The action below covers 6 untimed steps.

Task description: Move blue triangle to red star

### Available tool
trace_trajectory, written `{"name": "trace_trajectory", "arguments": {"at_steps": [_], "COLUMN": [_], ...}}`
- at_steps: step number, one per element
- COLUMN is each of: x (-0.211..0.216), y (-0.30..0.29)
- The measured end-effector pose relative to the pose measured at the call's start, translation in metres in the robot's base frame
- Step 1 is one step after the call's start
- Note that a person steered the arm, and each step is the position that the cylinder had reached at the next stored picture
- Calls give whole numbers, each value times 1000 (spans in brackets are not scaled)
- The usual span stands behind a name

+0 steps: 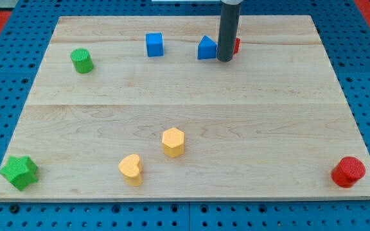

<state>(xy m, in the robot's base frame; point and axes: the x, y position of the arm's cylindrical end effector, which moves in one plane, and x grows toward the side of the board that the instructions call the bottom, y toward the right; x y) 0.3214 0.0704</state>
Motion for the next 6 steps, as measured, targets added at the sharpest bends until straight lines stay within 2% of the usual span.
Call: {"name": "trace_trajectory", "arguments": {"at_steps": [2,4,6], "x": [-3,-21,-22], "y": [-44,-39,-31]}}
